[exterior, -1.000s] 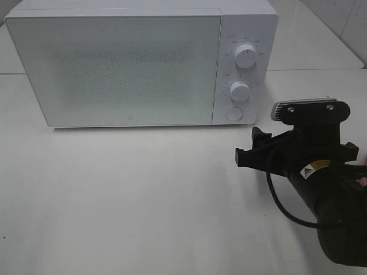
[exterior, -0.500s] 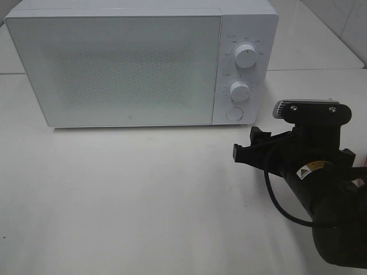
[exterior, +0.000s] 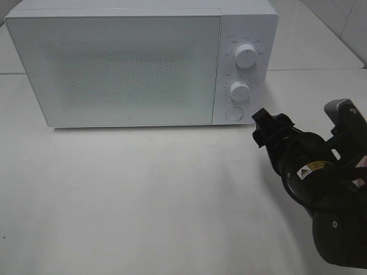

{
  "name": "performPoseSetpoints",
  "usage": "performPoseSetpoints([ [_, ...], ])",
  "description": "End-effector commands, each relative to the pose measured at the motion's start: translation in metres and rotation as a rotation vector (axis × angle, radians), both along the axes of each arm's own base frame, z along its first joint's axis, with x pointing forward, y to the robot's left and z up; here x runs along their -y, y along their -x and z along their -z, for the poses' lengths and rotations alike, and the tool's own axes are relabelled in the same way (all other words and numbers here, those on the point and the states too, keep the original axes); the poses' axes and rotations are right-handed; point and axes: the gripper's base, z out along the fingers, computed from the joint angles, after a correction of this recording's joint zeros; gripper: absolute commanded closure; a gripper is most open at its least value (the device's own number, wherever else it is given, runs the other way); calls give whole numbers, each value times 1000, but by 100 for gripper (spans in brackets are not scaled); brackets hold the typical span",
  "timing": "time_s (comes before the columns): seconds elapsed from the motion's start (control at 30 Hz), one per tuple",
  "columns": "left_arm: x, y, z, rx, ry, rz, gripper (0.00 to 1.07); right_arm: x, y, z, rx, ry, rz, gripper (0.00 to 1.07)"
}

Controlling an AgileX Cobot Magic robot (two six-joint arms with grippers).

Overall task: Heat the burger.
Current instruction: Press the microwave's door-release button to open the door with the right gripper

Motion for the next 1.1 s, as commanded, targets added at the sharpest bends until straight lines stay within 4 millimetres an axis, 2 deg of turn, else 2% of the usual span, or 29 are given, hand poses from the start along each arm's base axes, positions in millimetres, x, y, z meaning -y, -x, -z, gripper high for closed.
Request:
performPoseSetpoints([
  [0.03,0,4,0,29,7,2,9,0,-2,-9,108,-221,72,43],
  [0.07,0,4,0,29,7,2,9,0,-2,-9,108,-326,102,46],
  [0.2,0,4,0,29,7,2,9,0,-2,-9,102,-449,137,52],
  [0.27,0,4,0,29,7,2,9,0,-2,-7,86,-548,165,65],
  [0.3,0,4,0,29,7,2,9,0,-2,-7,86,-548,165,65],
  [0.33,0,4,0,29,7,2,9,0,-2,-7,86,-584,176,78],
  [0.37,0,4,0,29,7,2,9,0,-2,-7,86,-593,178,85],
  [0.4,0,4,0,29,7,2,9,0,-2,-7,86,-593,178,85],
  [0.43,0,4,0,29,7,2,9,0,-2,-7,86,-596,179,97],
  [0.47,0,4,0,29,7,2,9,0,-2,-7,86,-596,179,97],
  [0.5,0,4,0,29,7,2,9,0,-1,-7,81,-596,179,107],
  [0.83,0,4,0,29,7,2,9,-4,0,2,-30,-634,188,107],
  [1.1,0,4,0,29,7,2,9,-9,-23,-3,-57,-652,129,107],
])
